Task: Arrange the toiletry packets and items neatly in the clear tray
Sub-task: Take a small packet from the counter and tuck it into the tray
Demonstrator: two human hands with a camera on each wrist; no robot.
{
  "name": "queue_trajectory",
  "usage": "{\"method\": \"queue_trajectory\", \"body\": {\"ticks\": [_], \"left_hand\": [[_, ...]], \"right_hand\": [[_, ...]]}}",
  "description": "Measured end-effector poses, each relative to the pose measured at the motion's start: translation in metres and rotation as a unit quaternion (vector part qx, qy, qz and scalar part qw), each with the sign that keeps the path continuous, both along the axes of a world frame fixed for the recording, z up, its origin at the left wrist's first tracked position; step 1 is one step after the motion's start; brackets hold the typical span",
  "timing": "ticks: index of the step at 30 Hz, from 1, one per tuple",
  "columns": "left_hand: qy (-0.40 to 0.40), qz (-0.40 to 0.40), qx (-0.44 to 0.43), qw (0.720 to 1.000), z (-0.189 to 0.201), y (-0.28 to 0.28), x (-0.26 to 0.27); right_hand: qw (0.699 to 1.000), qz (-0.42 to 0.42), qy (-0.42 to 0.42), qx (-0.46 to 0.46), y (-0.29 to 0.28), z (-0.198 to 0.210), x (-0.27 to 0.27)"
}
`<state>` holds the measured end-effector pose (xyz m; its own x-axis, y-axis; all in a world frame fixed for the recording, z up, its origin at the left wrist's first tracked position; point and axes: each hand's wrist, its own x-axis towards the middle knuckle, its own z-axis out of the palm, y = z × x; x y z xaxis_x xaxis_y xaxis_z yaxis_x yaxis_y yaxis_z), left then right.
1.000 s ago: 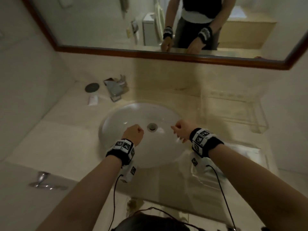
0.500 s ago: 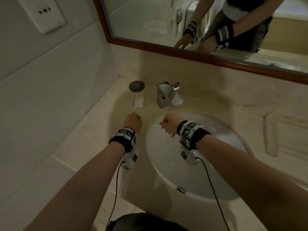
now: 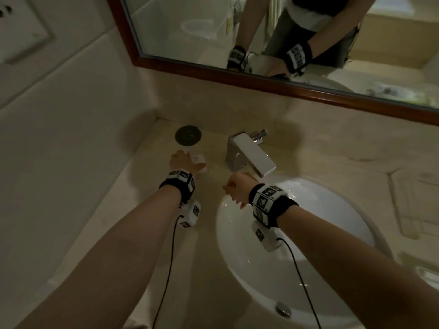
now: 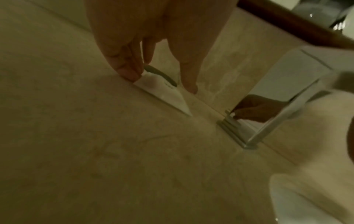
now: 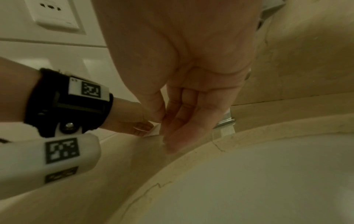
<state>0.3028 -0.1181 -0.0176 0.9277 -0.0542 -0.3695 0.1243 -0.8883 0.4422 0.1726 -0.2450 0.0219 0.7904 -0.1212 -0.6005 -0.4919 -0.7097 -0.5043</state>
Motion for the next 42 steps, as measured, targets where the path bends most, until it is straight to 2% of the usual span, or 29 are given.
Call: {"method": "queue_trajectory", "body": {"ticks": [2,4,8,12,17,19,21,26,28,32,34,36,38,40,42], "left_hand": [[0.025,0.006,-0.027,0.999,-0.007,-0.001,0.001],[0.039,0.024,-0.091,0.995,-0.011,0.000,-0.001],[-0.011,0.063,-0.163,0.985,-0.011,0.010,-0.014],[0.028,0.087,-0.303,0.948,-0.004,0.029,-0.048],[0.076,0.007,-0.368,0.927,0.010,0.033,-0.113],[0.075,-0.028,-0.357,0.931,0.014,0.026,-0.137],[0.064,-0.027,-0.348,0.935,0.021,0.015,-0.160],[0.069,-0.044,-0.392,0.916,0.029,-0.014,-0.218],[0.069,-0.043,-0.386,0.919,0.033,-0.034,-0.241],[0.041,-0.072,-0.379,0.922,0.042,-0.091,-0.296],[0.048,-0.065,-0.399,0.913,0.046,-0.119,-0.323],[0.094,-0.058,-0.417,0.902,0.046,-0.150,-0.356],[0.158,-0.066,-0.396,0.902,0.038,-0.179,-0.388],[0.180,-0.134,-0.334,0.916,0.029,-0.202,-0.416],[0.108,-0.271,-0.243,0.925,0.022,-0.227,-0.446]], "right_hand": [[1.000,-0.005,0.010,0.006,0.001,-0.002,0.000],[1.000,-0.012,0.006,0.008,0.001,-0.002,0.000],[1.000,-0.024,-0.006,0.013,0.004,0.000,-0.002],[0.997,-0.050,-0.053,0.026,0.008,0.008,-0.009],[0.993,-0.032,-0.109,0.023,0.013,0.015,-0.029],[0.992,-0.025,-0.125,-0.002,0.012,0.017,-0.042],[0.992,-0.025,-0.124,-0.012,0.005,0.018,-0.063],[0.993,-0.019,-0.116,-0.001,-0.036,0.021,-0.127],[0.994,-0.030,-0.106,0.013,-0.057,0.023,-0.156],[0.984,-0.114,-0.109,0.085,-0.106,0.021,-0.219],[0.975,-0.152,-0.129,0.096,-0.131,0.017,-0.245],[0.968,-0.190,-0.154,0.050,-0.158,0.013,-0.277],[0.956,-0.240,-0.168,0.020,-0.190,0.007,-0.308],[0.946,-0.276,-0.170,0.031,-0.215,0.004,-0.335],[0.941,-0.296,-0.159,0.038,-0.244,0.001,-0.365]]}}
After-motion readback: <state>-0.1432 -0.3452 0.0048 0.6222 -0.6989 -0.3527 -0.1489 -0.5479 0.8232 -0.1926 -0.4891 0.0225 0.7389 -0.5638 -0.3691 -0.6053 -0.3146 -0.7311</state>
